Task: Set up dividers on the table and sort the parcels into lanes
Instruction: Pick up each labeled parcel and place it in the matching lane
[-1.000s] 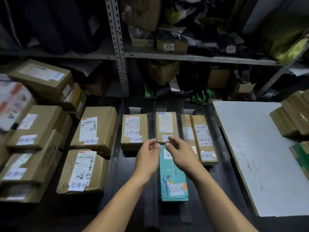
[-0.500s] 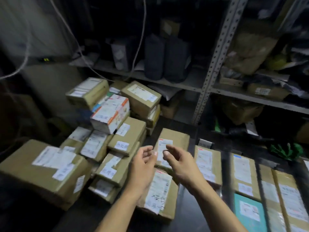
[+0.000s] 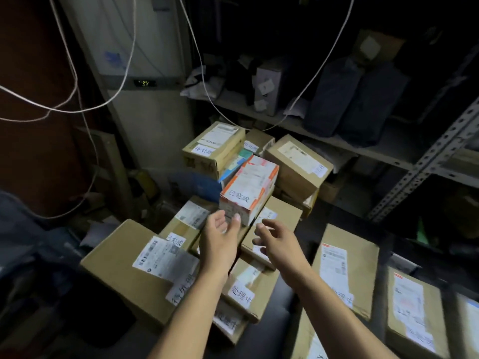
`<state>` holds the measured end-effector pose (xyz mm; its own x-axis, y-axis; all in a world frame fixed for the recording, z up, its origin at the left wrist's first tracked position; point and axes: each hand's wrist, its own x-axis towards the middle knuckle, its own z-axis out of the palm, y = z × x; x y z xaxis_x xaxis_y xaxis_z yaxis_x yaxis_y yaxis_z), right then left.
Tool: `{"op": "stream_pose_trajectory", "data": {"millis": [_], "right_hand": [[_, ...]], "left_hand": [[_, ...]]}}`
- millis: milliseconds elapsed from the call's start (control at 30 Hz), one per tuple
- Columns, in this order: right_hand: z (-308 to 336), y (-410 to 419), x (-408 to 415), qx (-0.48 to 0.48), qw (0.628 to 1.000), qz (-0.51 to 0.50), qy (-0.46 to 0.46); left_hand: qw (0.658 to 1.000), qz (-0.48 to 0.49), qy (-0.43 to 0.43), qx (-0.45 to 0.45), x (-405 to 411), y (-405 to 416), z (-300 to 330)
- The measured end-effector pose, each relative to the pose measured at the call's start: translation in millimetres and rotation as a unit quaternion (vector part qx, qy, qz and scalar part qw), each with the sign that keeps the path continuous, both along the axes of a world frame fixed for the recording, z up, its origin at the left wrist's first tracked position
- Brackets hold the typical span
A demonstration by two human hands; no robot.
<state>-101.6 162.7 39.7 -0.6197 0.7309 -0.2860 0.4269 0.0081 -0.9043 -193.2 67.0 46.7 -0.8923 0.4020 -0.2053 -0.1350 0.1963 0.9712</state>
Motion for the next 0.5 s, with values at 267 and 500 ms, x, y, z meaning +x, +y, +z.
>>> {"op": "stream_pose_trajectory", "data": {"millis": [267, 500], "right_hand": [[-15, 43, -67, -0.064, 0.995, -0.068, -0.032], [-22, 32, -69, -0.090, 0.995, -0.042, 0.019]], "left_hand": [[0.991, -0.057, -0.024, -0.118, -81, 49, -5], [0.987, -0.083, 0.006, -0.139, -81, 59, -23]]}}
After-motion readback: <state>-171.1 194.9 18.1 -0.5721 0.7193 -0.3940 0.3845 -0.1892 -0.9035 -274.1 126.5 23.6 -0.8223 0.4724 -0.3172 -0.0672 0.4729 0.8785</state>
